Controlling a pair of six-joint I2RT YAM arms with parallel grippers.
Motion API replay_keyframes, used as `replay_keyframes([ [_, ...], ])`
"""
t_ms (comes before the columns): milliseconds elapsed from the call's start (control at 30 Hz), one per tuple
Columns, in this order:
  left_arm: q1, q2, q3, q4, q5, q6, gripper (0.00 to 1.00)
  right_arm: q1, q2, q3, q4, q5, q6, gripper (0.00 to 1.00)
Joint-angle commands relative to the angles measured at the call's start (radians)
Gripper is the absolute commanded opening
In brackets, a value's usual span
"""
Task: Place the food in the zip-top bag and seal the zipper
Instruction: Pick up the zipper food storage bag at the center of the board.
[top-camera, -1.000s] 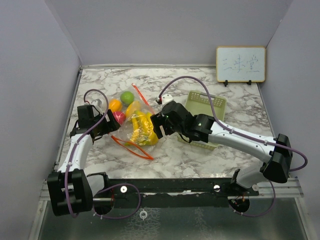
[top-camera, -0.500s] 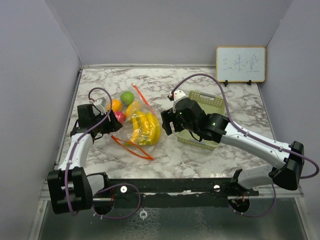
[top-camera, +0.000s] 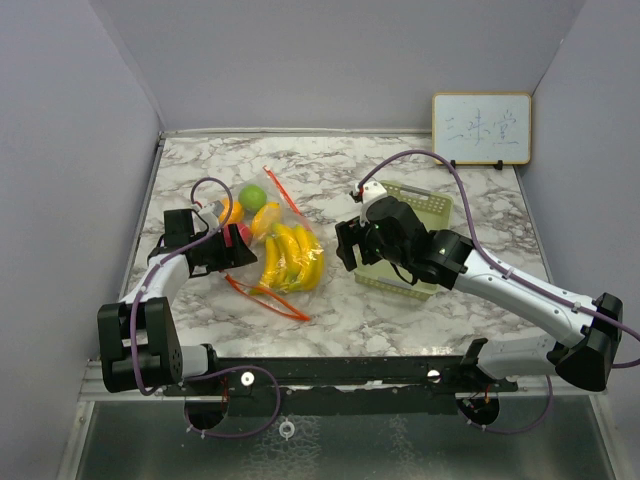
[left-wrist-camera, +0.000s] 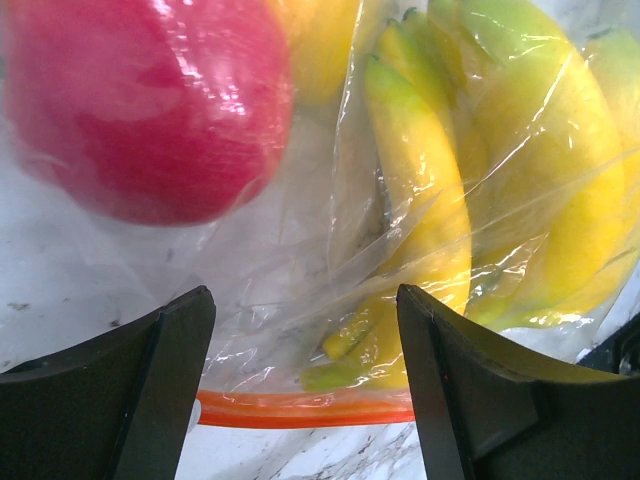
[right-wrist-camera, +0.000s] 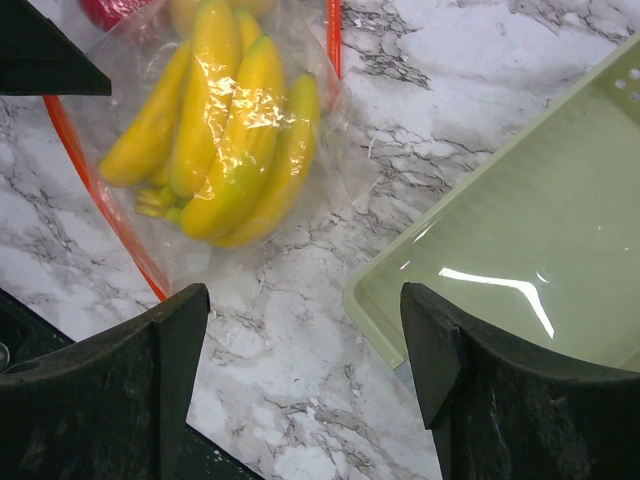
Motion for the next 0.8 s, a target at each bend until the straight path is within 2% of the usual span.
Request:
replay_keyframes([
  [0,-0.041,0.048,0.044,-0.007,0.071,0.03,0.73,-0.016,-0.024,-0.022,0.033,-0.028,0.004,0.78],
  [67,-0.058,0.077,0.061,-0.026,0.074,0.046,0.66,-0.02,-0.02,-0.021,0.037,-0.032,0.005,0.78],
  [133,-0.071,0.1,0.071,-0.033,0.091,0.057,0.52,-0.023,-0.018,-0.017,0.04,-0.031,0.005,0.77],
  [167,-0.073,0.11,0.077,-0.036,0.103,0.063,0.42,-0.024,-0.017,-0.015,0.042,-0.029,0.004,0.77],
  [200,-0.076,0.12,0.084,-0.044,0.114,0.069,0.29,-0.025,-0.017,-0.012,0.042,-0.026,0.004,0.77],
  [233,-0.078,0.134,0.094,-0.047,0.124,0.071,0.11,-0.027,-0.017,-0.011,0.041,-0.023,0.003,0.77],
  [267,-0.078,0.14,0.105,-0.054,0.13,0.066,0.0,-0.029,-0.016,-0.009,0.04,-0.02,0.005,0.77],
  [400,-0.079,0.129,0.183,-0.081,0.145,-0.003,0.0,-0.033,-0.02,-0.01,0.036,-0.019,0.014,0.77],
  [533,-0.088,0.045,0.206,0.045,0.182,-0.225,0.0,-0.035,-0.029,-0.013,0.041,-0.045,0.013,0.77],
  [633,-0.117,-0.014,0.21,0.155,0.166,-0.41,0.0,-0.035,-0.041,-0.021,0.086,-0.137,-0.047,0.77],
  [767,-0.163,-0.039,0.241,0.165,0.129,-0.491,0.0,-0.035,-0.02,-0.009,0.078,-0.238,-0.121,0.76],
])
